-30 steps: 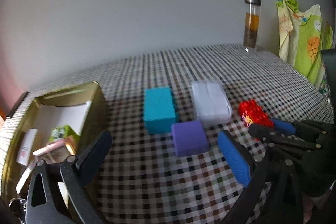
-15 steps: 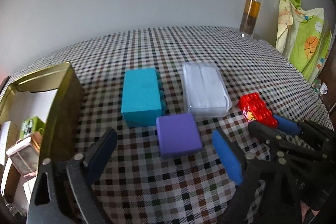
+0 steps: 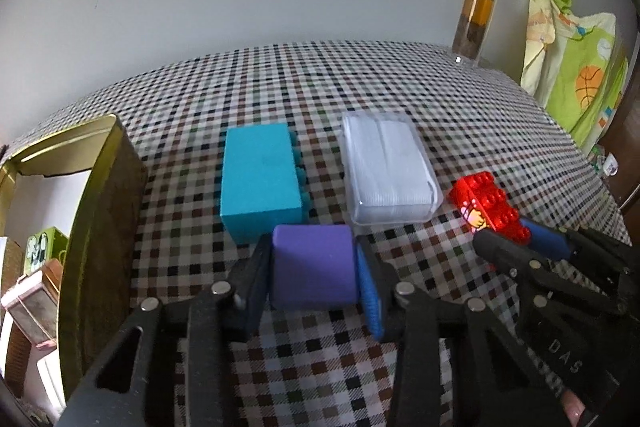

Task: Organize rigid objects
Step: 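Grasp purple block with left tool while right tool grasps red toy brick, then lift purple block with left tool while right tool lifts red brick toward tin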

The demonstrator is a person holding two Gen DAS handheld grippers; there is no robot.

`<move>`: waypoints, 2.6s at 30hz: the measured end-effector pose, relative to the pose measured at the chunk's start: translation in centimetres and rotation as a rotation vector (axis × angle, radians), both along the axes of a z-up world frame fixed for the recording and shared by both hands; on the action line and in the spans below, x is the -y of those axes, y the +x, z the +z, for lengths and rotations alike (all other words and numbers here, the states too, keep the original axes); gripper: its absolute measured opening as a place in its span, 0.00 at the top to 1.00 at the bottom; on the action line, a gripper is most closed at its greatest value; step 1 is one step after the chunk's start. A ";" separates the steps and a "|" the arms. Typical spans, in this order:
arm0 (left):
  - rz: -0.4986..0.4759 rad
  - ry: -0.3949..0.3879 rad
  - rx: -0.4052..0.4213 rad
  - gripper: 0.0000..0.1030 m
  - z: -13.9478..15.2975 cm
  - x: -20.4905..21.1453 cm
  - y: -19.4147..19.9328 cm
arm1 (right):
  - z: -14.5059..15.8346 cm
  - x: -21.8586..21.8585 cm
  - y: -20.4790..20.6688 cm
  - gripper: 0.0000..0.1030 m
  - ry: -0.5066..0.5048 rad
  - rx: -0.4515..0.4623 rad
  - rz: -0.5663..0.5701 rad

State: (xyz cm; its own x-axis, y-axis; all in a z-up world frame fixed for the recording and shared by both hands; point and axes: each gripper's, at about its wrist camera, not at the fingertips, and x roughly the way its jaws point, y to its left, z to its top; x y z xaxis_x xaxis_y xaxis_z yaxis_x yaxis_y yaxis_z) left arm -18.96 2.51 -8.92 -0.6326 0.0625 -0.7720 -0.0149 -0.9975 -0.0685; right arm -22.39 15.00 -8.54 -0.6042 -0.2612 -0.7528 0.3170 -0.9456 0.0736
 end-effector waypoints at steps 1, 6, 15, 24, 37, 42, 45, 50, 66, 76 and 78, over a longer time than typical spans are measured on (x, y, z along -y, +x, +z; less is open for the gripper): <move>-0.002 0.004 0.000 0.62 0.0 0.3 0.1 | 0.1 -0.1 0.0 0.67 -0.001 -0.006 -0.006; 0.001 0.019 -0.024 0.62 0.6 0.8 0.5 | 0.7 -0.3 0.5 0.67 0.011 -0.060 -0.031; 0.012 -0.012 -0.114 0.62 2.3 0.8 1.9 | 1.8 -0.4 1.7 0.67 -0.009 -0.160 -0.024; 0.035 -0.008 -0.203 0.62 3.2 1.4 3.3 | 2.5 -0.8 2.4 0.67 -0.047 -0.223 -0.027; 0.052 -0.073 -0.327 0.62 4.5 0.7 5.4 | 3.0 -1.4 3.9 0.67 -0.086 -0.307 -0.035; 0.066 -0.070 -0.357 0.62 4.6 1.3 6.4 | 3.3 -1.9 4.3 0.67 -0.097 -0.329 -0.033; 0.069 -0.071 -0.367 0.62 4.7 1.4 6.7 | 3.4 -1.9 4.7 0.67 -0.097 -0.343 -0.033; 0.078 -0.067 -0.379 0.62 4.7 1.5 7.0 | 3.6 -1.8 5.2 0.67 -0.107 -0.361 -0.031; 0.099 -0.083 -0.425 0.62 5.0 1.7 8.5 | 4.1 -0.5 7.3 0.67 -0.118 -0.420 0.007; 0.109 -0.095 -0.468 0.62 5.3 1.7 10.1 | 4.4 -0.2 8.3 0.67 -0.132 -0.462 0.025; 0.111 -0.095 -0.474 0.62 5.4 1.7 10.3 | 4.5 -0.1 8.5 0.67 -0.131 -0.470 0.028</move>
